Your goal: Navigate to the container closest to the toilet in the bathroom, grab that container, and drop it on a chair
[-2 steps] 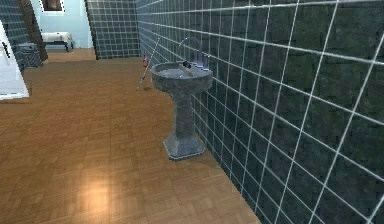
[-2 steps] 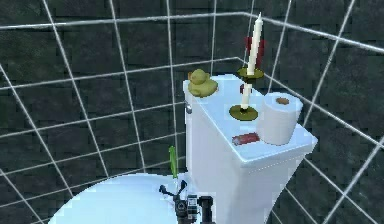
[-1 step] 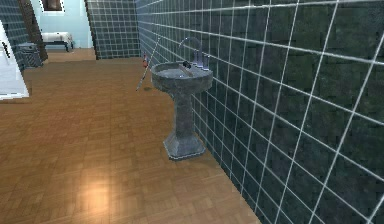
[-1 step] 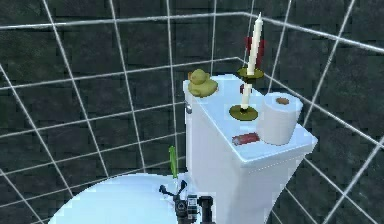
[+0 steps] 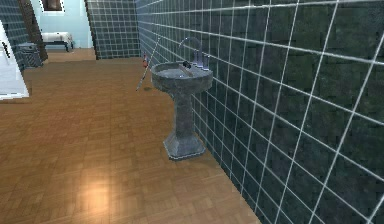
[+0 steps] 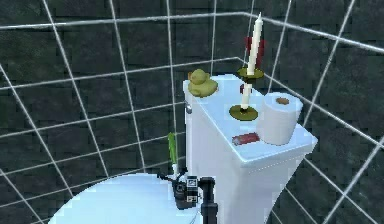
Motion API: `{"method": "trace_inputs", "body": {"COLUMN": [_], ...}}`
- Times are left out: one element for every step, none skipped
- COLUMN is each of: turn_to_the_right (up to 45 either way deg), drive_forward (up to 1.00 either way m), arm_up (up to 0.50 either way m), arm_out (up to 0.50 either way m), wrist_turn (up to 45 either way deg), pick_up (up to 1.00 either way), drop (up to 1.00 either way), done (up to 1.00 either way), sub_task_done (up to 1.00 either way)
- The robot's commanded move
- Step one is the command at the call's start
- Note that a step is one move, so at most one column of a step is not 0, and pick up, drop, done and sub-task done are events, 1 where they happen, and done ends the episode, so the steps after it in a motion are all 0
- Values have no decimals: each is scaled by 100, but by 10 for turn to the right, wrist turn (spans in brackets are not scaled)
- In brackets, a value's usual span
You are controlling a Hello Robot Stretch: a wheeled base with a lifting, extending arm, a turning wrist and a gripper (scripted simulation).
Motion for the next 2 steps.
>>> {"method": "trace_inputs", "body": {"turn_to_the_right": [0,0], "drive_forward": [0,0], "arm_up": [40,0], "arm_out": [0,0], "wrist_turn": [0,-450], "pick_up": [0,0], "drop": [0,0], "done": [0,0], "sub_task_done": [0,0]}}
